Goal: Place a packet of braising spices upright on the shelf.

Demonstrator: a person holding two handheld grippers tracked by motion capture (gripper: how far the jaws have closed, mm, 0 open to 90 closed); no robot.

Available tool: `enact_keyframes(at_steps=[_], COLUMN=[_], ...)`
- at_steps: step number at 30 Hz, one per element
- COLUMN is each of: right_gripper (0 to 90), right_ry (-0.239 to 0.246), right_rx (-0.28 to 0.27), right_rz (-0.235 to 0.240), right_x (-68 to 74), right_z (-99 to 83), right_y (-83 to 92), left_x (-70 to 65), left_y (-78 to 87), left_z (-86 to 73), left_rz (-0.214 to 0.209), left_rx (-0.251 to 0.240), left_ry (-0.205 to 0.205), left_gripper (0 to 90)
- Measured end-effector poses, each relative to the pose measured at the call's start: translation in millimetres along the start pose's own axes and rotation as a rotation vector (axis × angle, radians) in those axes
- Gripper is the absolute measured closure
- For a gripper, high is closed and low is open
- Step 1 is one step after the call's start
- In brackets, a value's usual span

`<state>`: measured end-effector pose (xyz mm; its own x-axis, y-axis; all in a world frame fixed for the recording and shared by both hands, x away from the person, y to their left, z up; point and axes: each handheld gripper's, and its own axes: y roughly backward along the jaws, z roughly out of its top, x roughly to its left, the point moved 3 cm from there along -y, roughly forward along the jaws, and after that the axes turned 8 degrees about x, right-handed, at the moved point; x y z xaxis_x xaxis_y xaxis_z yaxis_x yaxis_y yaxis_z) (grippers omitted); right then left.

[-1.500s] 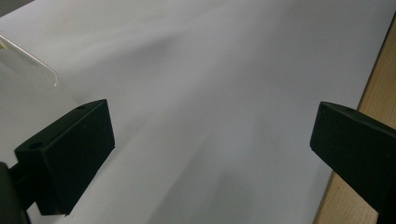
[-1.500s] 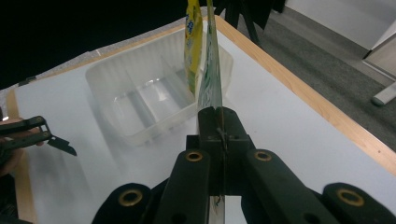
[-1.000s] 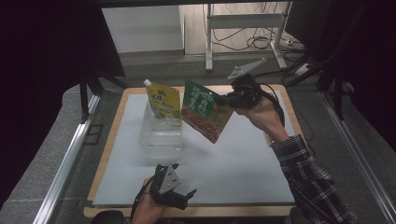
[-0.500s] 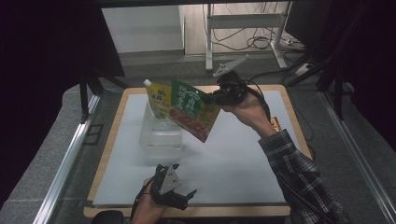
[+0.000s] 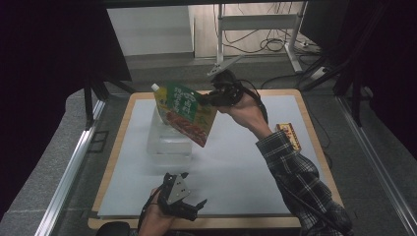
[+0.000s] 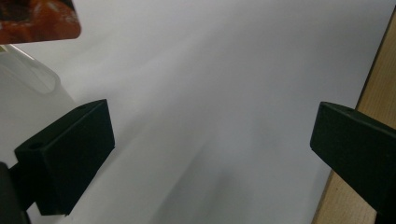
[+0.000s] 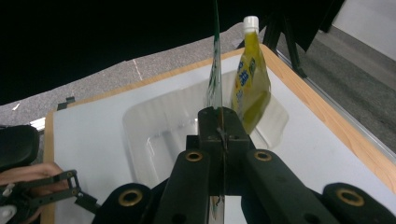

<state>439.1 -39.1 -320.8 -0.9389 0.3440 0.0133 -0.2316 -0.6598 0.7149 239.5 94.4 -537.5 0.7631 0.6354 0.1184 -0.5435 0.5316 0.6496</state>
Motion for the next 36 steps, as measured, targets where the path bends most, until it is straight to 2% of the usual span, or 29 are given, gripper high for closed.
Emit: enact_keyframes(at_steps=[12,22,36], right_gripper=[89.1,89.1,89.0], right_ry=[0.033,0.037,0.048], right_rx=[0.001,0.005,0.058], right_rz=[-0.005,0.004,0.01], right_x=[7.1,9.7,8.8], right_z=[22.5,36.0,37.4], right_y=[-19.3,-34.6,-59.5], left_x=[-0.4,-0.8,-0.7], left_y=[0.4,0.2,0.4], left_z=[0.2,0.4,0.5], left_rz=[-0.001,-0.002,-0.002], left_rx=[-0.002,-0.005,-0.006], left_ry=[-0.005,-0.004,-0.009], left_gripper=[0.0,0.0,0.0])
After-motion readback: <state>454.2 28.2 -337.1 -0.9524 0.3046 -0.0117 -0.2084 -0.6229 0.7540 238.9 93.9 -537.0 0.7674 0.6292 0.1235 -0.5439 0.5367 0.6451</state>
